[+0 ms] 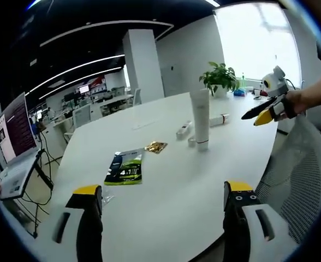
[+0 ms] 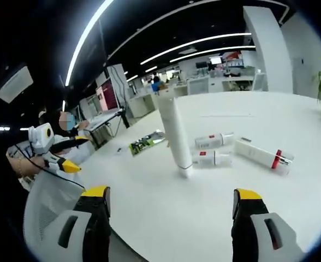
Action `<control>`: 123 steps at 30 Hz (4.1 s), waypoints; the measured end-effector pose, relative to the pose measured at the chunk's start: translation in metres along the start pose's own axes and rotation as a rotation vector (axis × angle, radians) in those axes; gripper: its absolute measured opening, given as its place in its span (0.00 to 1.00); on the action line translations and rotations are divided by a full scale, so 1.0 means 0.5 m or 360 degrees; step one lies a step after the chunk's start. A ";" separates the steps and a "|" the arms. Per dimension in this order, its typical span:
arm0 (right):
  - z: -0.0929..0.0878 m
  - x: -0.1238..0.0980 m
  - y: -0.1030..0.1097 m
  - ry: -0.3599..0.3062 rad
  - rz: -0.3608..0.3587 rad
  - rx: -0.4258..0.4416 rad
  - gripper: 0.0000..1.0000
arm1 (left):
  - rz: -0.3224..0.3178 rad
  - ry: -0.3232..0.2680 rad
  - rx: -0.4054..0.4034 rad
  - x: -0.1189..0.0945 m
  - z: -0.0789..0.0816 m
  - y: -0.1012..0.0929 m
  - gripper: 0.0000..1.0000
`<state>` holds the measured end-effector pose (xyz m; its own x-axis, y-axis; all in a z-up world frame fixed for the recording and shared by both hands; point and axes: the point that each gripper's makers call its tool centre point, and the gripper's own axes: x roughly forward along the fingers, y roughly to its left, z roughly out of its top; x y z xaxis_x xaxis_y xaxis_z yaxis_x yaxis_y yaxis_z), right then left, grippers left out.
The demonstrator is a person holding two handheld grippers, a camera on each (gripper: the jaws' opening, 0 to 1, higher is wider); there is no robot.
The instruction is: Arrange the skincare products in the storage area until every visible bottle or jar stands upright without overlapping.
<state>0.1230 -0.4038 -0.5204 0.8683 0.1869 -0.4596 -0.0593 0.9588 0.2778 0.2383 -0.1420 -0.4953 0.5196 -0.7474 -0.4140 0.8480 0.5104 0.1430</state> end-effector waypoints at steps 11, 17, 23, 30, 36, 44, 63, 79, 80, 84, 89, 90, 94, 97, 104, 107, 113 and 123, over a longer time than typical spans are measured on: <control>0.006 0.006 -0.041 0.0049 -0.0062 -0.0022 0.95 | -0.0002 0.0031 -0.0006 0.002 -0.006 0.000 0.86; 0.003 0.016 -0.060 0.0095 -0.0097 -0.0038 0.95 | 0.0010 0.0045 0.0013 0.003 -0.008 0.005 0.85; 0.001 0.017 -0.087 0.0149 -0.0161 -0.0068 0.94 | 0.0027 0.0051 0.0002 0.002 -0.007 0.008 0.84; 0.007 0.027 -0.143 0.0185 -0.0228 -0.0113 0.93 | 0.0004 0.0106 0.0030 0.005 -0.018 0.000 0.82; 0.025 0.044 -0.210 0.0234 -0.0260 -0.0200 0.92 | 0.0008 0.0115 0.0056 0.005 -0.016 -0.002 0.79; 0.032 0.049 -0.265 0.0265 -0.0300 -0.0247 0.89 | 0.0008 0.0155 0.0059 0.008 -0.024 -0.003 0.78; 0.035 0.070 -0.414 0.0483 -0.0343 -0.0479 0.73 | 0.0024 0.0246 0.0067 0.011 -0.048 0.005 0.76; -0.010 0.108 -0.477 0.0462 -0.0291 -0.0388 0.58 | 0.0039 0.0376 0.0063 0.016 -0.077 0.007 0.76; -0.011 0.110 -0.476 0.0465 -0.0283 -0.0398 0.58 | 0.0040 0.0384 0.0061 0.016 -0.079 0.008 0.76; -0.001 0.117 -0.468 0.0425 -0.0239 -0.0430 0.52 | 0.0039 0.0407 0.0052 0.018 -0.083 0.006 0.75; 0.002 0.114 -0.468 0.0421 -0.0219 -0.0463 0.37 | 0.0037 0.0429 0.0058 0.017 -0.088 0.005 0.75; -0.002 0.113 -0.462 0.0425 -0.0201 -0.0468 0.35 | 0.0038 0.0430 0.0060 0.016 -0.090 0.006 0.75; -0.001 0.114 -0.457 0.0431 -0.0193 -0.0499 0.31 | 0.0036 0.0438 0.0061 0.016 -0.094 0.008 0.75; 0.000 0.115 -0.460 0.0452 -0.0223 -0.0494 0.27 | 0.0034 0.0438 0.0059 0.016 -0.096 0.008 0.75; -0.007 0.113 -0.442 0.0598 -0.0272 -0.0594 0.22 | 0.0026 0.0443 0.0069 0.016 -0.095 0.004 0.75; 0.008 0.102 -0.420 0.0598 -0.0262 -0.0591 0.22 | 0.0020 0.0440 0.0078 0.016 -0.090 -0.001 0.74; 0.034 0.072 -0.407 0.0784 -0.0242 -0.0847 0.21 | 0.0017 0.0424 0.0085 0.015 -0.080 -0.007 0.75; 0.101 0.021 -0.358 0.1006 -0.0170 -0.1085 0.21 | 0.0060 0.0369 0.0081 0.012 -0.070 0.007 0.74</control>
<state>0.1677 -0.5843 -0.5325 0.4689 -0.0198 -0.8830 -0.4446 0.8586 -0.2553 0.2406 -0.1297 -0.5285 0.5181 -0.6075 -0.6021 0.8356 0.5097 0.2049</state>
